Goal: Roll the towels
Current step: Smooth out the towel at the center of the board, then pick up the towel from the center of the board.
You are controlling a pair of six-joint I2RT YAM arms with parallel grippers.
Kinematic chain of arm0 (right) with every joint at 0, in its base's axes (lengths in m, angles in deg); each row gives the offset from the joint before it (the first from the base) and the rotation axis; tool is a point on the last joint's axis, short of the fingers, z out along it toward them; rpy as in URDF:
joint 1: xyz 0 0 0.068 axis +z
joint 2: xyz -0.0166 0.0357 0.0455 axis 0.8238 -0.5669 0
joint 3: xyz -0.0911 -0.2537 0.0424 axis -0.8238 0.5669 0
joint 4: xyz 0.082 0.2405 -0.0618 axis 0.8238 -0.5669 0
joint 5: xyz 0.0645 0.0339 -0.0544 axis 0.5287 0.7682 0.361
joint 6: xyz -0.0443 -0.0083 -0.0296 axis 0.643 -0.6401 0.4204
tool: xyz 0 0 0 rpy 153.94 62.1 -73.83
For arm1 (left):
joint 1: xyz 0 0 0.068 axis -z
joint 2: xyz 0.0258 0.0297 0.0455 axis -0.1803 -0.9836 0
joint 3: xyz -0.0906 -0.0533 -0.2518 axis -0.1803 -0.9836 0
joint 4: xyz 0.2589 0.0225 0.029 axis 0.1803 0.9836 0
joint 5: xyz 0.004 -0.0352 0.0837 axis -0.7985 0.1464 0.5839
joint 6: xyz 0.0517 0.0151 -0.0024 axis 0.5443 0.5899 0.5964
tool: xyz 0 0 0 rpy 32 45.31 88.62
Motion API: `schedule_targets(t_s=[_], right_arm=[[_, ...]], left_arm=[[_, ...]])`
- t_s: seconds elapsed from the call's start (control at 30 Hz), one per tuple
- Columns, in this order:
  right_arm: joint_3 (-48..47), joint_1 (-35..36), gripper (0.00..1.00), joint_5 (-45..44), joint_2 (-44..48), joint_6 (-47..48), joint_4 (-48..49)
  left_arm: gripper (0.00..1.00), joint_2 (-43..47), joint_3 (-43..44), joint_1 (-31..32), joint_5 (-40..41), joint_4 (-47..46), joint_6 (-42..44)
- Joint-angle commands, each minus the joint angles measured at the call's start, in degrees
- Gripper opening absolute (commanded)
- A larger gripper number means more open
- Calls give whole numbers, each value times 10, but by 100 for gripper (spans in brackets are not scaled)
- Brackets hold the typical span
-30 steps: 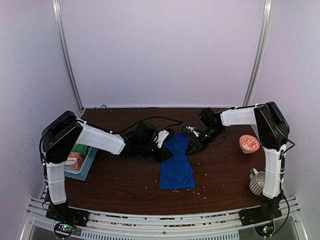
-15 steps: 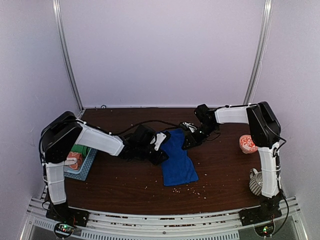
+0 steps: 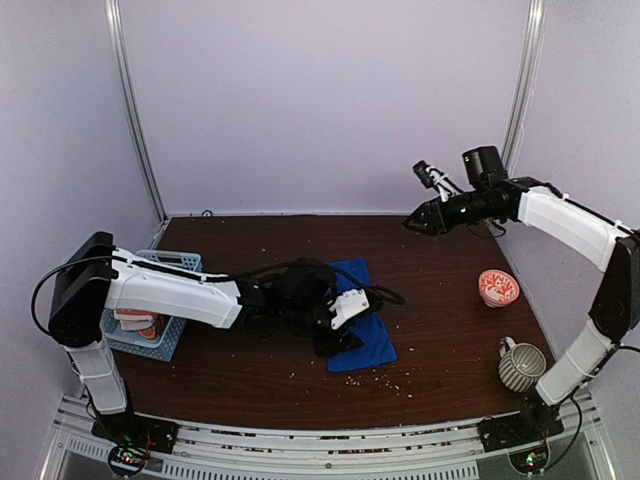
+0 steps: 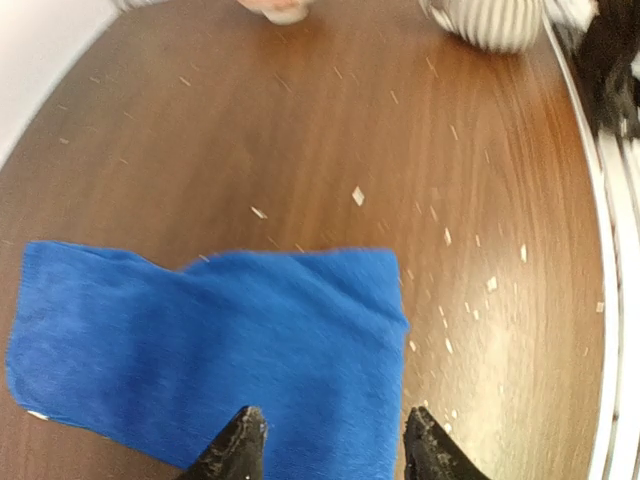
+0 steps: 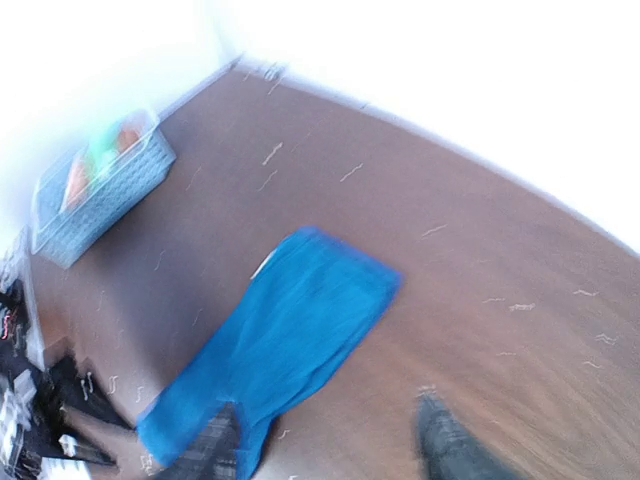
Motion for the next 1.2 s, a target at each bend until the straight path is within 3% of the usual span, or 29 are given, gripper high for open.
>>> schedule_targets(t_s=[0.0, 0.17, 0.3, 0.53, 0.63, 0.77, 0.87, 1.0, 1.17], right_arm=[[47, -72, 99, -50, 57, -93, 175], [13, -93, 100, 70, 51, 5, 94], [39, -92, 86, 140, 88, 89, 30], [129, -83, 81, 151, 158, 149, -26], [166, -73, 78, 132, 181, 190, -57], [212, -56, 74, 110, 203, 247, -107], [236, -46, 69, 108, 216, 309, -164], [249, -31, 65, 116, 225, 435, -275], [312, 51, 61, 18, 249, 398, -186]], left_arm=[[45, -53, 33, 7, -13, 60, 47], [42, -95, 50, 8, -37, 61, 59], [41, -116, 60, 7, -49, 61, 54], [38, -147, 66, 7, -47, 78, 49], [29, -160, 71, 7, -37, 91, 50], [10, -167, 71, 4, -41, 92, 37], [1, -164, 75, -13, -97, 89, 10], [0, -159, 84, -44, -216, 79, -47], [0, -169, 80, -85, -365, 45, -136]])
